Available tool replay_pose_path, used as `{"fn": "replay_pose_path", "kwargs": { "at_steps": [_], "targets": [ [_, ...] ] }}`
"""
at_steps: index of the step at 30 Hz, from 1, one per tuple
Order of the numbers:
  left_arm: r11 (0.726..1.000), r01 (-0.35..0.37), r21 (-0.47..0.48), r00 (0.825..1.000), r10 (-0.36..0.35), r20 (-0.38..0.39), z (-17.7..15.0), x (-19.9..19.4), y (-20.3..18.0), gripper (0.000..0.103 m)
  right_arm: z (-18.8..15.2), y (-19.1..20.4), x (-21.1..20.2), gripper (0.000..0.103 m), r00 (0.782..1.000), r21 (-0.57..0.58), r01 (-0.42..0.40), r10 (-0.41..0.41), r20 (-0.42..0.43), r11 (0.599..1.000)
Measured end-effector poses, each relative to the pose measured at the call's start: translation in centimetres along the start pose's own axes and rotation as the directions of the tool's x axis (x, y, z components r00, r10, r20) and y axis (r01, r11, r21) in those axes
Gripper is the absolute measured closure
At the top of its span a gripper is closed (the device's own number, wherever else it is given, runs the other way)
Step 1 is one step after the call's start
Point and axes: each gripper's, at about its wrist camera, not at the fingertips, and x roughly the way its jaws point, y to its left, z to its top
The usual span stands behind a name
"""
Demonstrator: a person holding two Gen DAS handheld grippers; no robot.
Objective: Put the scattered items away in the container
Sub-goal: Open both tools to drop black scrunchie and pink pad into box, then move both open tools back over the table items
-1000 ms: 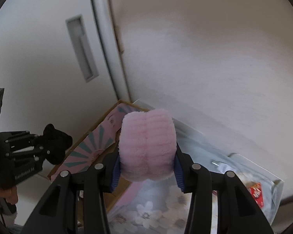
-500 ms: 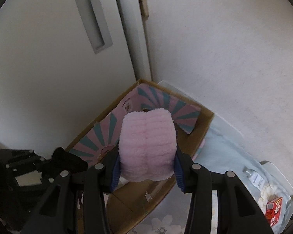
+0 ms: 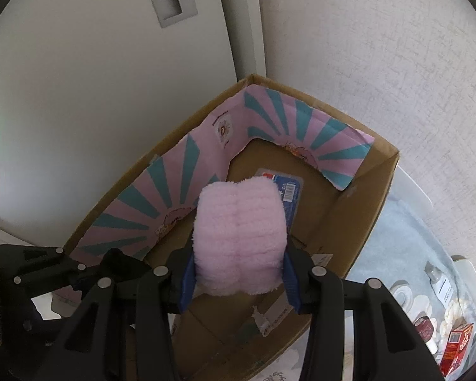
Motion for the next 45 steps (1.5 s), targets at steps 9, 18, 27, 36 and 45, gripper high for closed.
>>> {"fn": "replay_pose_path", "kwargs": {
  "at_steps": [9,18,27,36,45],
  "targets": [
    [1.0,-0.009,0.008,0.998,0.008,0.056,-0.2,-1.2,-0.4,0.03,0.2,0.5,-0.4,0.044,0.999,-0.014,0.048,-0.048,0.013,0.999],
    [1.0,0.0,0.019,0.996,-0.002,0.087,0.1,-2.1,-0.8,0.02,-1.0,1.8,-2.0,0.027,0.997,0.016,0.052,-0.052,0.064,0.999],
    [1.0,-0.007,0.029,0.997,0.005,0.083,0.0,-2.7,-0.2,0.02,0.1,0.8,-2.4,0.027,0.995,0.039,0.061,-0.064,0.082,0.997],
    [0.997,-0.026,0.075,0.992,0.016,0.122,0.4,-4.7,0.0,0.02,-0.5,0.7,-5.2,0.027,0.986,0.077,0.097,-0.106,0.132,0.992],
    [0.983,-0.009,0.183,0.975,-0.032,0.221,3.9,-7.7,-2.6,0.013,-3.9,-3.6,-11.2,0.027,0.955,0.222,0.174,-0.219,0.198,0.959]
  ]
}}
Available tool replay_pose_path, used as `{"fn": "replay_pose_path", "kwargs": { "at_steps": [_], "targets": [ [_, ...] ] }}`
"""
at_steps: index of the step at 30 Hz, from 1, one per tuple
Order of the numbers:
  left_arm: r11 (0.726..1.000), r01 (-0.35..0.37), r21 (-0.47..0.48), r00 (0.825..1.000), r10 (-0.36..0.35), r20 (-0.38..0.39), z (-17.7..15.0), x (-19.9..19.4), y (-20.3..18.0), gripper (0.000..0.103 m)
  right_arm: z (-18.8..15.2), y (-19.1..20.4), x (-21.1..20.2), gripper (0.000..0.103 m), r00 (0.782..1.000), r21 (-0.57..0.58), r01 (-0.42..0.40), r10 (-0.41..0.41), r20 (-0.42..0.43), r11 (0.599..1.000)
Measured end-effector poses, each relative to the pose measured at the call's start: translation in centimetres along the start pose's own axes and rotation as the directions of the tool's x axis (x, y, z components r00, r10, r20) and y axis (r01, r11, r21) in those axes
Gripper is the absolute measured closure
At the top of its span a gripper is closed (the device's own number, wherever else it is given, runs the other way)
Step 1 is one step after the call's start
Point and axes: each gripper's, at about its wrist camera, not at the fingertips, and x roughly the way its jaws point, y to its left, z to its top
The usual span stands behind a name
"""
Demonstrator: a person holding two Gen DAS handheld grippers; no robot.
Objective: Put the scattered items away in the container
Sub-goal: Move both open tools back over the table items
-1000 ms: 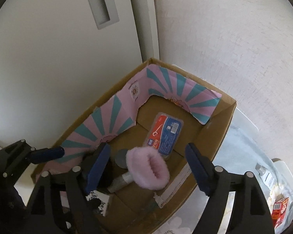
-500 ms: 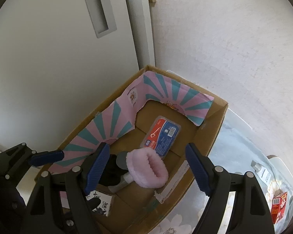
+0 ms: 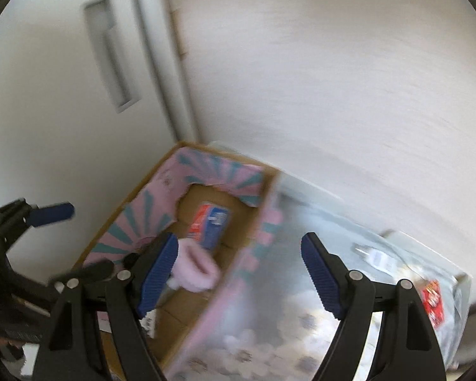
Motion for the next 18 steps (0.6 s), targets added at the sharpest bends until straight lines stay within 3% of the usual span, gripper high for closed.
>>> {"fn": "replay_pose_path", "kwargs": {
  "at_steps": [8,18],
  "targets": [
    [0.979,0.093,0.181,0.995,-0.096,0.009,3.0,1.2,-7.8,0.013,-4.8,-8.9,-4.8,0.026,0.987,0.18,0.153,-0.158,0.01,0.972],
    [0.907,0.253,0.337,0.967,-0.237,-0.091,3.6,5.5,-18.9,0.013,-12.5,-16.1,-6.7,0.026,0.954,0.305,0.3,-0.286,-0.09,0.904]
  ]
}}
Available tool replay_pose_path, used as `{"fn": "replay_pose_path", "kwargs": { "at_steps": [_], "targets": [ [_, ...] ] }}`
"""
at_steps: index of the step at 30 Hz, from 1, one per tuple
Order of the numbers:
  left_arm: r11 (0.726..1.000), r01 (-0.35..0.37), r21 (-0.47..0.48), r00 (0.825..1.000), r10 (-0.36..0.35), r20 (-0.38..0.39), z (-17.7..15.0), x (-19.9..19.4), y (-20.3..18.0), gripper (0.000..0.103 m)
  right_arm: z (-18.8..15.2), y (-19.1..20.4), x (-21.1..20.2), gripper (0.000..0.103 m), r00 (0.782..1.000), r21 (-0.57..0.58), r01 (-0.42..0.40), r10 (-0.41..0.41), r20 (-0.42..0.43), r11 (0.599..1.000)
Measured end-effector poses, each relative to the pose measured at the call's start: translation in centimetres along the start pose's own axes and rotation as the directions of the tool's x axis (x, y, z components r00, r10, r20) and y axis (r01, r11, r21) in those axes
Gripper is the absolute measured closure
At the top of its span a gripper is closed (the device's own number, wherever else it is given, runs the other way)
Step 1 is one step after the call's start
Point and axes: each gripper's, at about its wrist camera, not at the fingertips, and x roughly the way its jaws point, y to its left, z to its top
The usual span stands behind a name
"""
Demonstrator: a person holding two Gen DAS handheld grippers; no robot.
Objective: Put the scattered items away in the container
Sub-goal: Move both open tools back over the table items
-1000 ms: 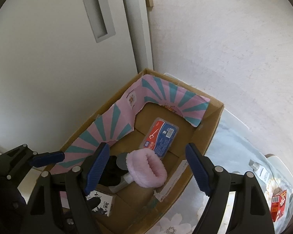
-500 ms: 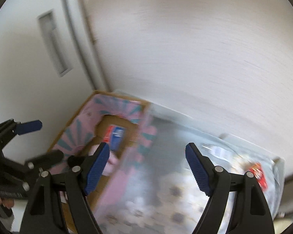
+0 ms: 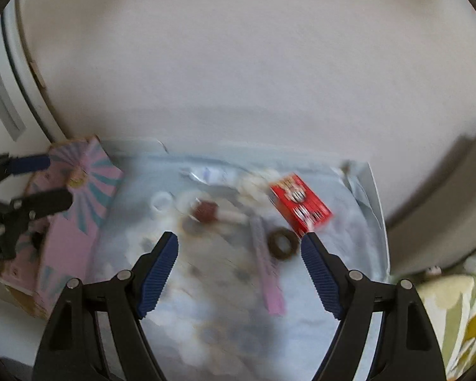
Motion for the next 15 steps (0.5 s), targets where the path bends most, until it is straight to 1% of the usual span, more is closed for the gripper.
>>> {"fn": "replay_pose_path", "kwargs": {
  "at_steps": [5,7,10,12,14,15],
  "targets": [
    [0.996,0.037,0.076,0.999,-0.034,-0.035,1.6,4.5,-3.2,0.013,-2.1,-2.1,1.4,0.026,0.999,0.028,-0.003,0.004,-0.034,1.0],
    [0.989,0.041,0.139,0.998,-0.034,-0.046,2.0,6.4,-4.5,0.013,-2.7,-2.6,2.1,0.027,0.999,0.025,0.002,-0.001,-0.05,1.0],
    [0.968,0.032,0.249,0.997,-0.014,-0.071,2.1,9.3,-6.3,0.013,-3.6,-3.2,3.4,0.027,0.998,0.007,0.003,-0.003,-0.07,1.0],
    [0.95,0.041,0.31,0.995,-0.011,-0.097,2.0,11.3,-7.1,0.013,-4.1,-3.4,4.1,0.027,0.997,-0.013,-0.001,0.0,-0.078,1.0],
    [0.935,0.057,0.349,0.993,-0.016,-0.12,1.8,13.1,-7.6,0.013,-4.5,-3.3,4.9,0.027,0.996,-0.037,-0.01,0.007,-0.087,0.999],
    [0.93,0.061,0.362,0.991,-0.014,-0.131,1.7,13.9,-7.8,0.013,-4.7,-3.3,5.3,0.03,0.996,-0.046,-0.014,0.01,-0.092,0.999]
  ]
}}
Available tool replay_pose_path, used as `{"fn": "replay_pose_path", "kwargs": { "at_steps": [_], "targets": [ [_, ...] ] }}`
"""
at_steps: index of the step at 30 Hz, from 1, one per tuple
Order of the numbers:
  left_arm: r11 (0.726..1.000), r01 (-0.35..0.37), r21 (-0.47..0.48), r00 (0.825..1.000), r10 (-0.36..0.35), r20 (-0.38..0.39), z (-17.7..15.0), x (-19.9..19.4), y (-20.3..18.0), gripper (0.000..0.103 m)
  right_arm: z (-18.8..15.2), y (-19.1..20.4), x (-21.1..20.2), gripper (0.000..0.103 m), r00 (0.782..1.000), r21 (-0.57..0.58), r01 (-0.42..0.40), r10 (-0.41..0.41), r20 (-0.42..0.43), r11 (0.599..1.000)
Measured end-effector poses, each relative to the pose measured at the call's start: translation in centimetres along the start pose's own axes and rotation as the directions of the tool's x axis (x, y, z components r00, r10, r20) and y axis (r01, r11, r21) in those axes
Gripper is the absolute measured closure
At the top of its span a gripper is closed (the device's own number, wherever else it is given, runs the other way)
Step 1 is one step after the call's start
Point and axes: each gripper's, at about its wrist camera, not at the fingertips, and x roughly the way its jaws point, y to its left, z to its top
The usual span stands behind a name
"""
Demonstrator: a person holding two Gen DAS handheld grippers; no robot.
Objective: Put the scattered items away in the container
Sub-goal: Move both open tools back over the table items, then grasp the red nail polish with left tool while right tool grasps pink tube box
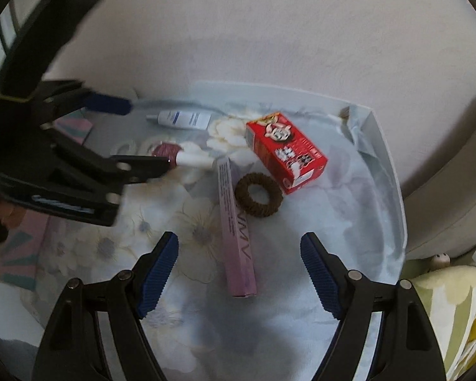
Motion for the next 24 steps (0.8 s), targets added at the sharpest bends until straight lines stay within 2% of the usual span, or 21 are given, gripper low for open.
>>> {"fn": "replay_pose_path", "kwargs": {
  "at_steps": [4,9,12,18,21,24],
  "targets": [
    [1.0,0.007,0.019,0.999,-0.007,-0.037,-0.2,2.1,-0.1,0.013,-0.4,-0.1,1.7,0.037,0.999,-0.023,-0.02,0.019,-0.025,1.0],
    [1.0,0.026,0.012,0.998,-0.025,-0.065,-0.6,3.7,0.1,0.013,-0.7,-0.5,2.8,0.04,0.998,-0.016,-0.045,0.045,-0.037,0.999],
    [0.999,0.04,0.012,0.997,-0.039,-0.072,-0.7,4.2,0.2,0.018,-0.7,-0.6,3.1,0.043,0.998,-0.014,-0.056,0.055,-0.041,0.998],
    [0.996,0.083,-0.02,0.995,-0.084,-0.05,-0.7,4.1,1.2,0.035,-0.4,-0.9,3.9,0.059,0.995,-0.011,-0.078,0.077,-0.057,0.997],
    [0.995,0.099,-0.026,0.994,-0.1,-0.044,-0.9,3.9,1.6,0.049,-0.2,-1.0,4.2,0.071,0.995,-0.011,-0.081,0.08,-0.063,0.997],
    [0.993,0.111,-0.036,0.993,-0.112,-0.04,-1.1,3.7,1.9,0.06,-0.1,-1.2,4.3,0.078,0.994,-0.002,-0.083,0.083,-0.065,0.997]
  ]
}}
